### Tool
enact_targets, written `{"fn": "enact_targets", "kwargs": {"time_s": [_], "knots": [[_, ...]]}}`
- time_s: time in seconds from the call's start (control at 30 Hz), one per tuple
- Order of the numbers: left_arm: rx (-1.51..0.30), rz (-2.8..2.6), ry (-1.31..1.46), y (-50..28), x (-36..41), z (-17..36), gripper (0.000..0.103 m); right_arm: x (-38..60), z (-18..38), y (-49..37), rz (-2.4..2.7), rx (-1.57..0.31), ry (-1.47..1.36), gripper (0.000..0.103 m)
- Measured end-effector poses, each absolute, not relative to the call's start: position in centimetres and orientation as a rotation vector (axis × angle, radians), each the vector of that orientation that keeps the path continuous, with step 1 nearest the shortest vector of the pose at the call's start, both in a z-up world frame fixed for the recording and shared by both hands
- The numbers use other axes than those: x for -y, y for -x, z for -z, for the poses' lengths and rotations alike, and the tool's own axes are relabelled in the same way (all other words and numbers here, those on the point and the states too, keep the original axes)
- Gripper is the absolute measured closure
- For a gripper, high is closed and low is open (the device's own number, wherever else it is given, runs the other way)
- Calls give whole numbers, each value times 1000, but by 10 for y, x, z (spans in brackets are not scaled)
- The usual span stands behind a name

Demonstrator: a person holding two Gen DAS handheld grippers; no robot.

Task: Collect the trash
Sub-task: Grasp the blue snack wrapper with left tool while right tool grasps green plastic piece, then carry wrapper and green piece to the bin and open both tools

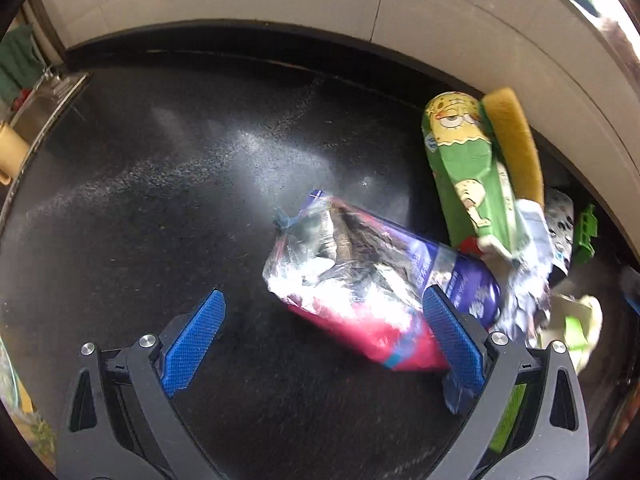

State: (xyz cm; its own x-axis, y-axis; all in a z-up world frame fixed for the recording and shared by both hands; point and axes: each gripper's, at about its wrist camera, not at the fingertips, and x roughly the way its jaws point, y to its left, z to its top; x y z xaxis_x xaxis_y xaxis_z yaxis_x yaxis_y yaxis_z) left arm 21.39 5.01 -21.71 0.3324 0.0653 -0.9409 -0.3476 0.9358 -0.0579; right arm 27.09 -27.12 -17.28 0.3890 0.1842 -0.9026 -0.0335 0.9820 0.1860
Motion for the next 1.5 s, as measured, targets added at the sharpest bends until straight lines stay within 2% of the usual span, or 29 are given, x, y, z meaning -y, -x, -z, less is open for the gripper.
{"fn": "enact_targets", "kwargs": {"time_s": [0.07, 0.1, 0.17, 0.2, 0.23, 0.27, 0.3, 0.33, 0.37, 0.6, 0.97, 1.27, 1.5], "knots": [[-1208, -267, 267, -217, -50, 221, 7, 275, 191, -294, -124, -1198, -172, 25], [-1208, -265, 262, -218, -50, 223, 8, 277, 198, -302, -122, -1214, -192, 31], [-1202, -243, 265, -220, -48, 224, 18, 279, 209, -314, -129, -1238, -225, 39], [-1196, -233, 278, -220, -49, 223, 22, 278, 211, -316, -133, -1244, -231, 47], [-1192, -217, 297, -219, -50, 222, 32, 278, 213, -317, -135, -1252, -231, 58], [-1190, -206, 309, -219, -51, 221, 43, 278, 213, -316, -138, -1248, -235, 58], [-1187, -202, 317, -215, -51, 219, 48, 278, 213, -314, -144, -1246, -238, 61], [-1188, -204, 316, -212, -51, 217, 63, 277, 213, -313, -150, -1244, -236, 64], [-1194, -203, 313, -209, -53, 215, 74, 277, 211, -306, -149, -1238, -225, 65], [-1168, -167, 283, -172, -58, 191, 89, 271, 170, -258, -179, -1157, -176, 67], [-1105, -94, 103, -82, -46, 146, 91, 230, 106, -139, -289, -1077, -16, 67], [-1096, -86, 76, -25, -74, 137, 91, 194, 97, -59, -347, -1062, 56, 67], [-1049, -169, 70, 27, -115, 128, 91, 106, 94, -31, -531, -1047, 141, 67]]}}
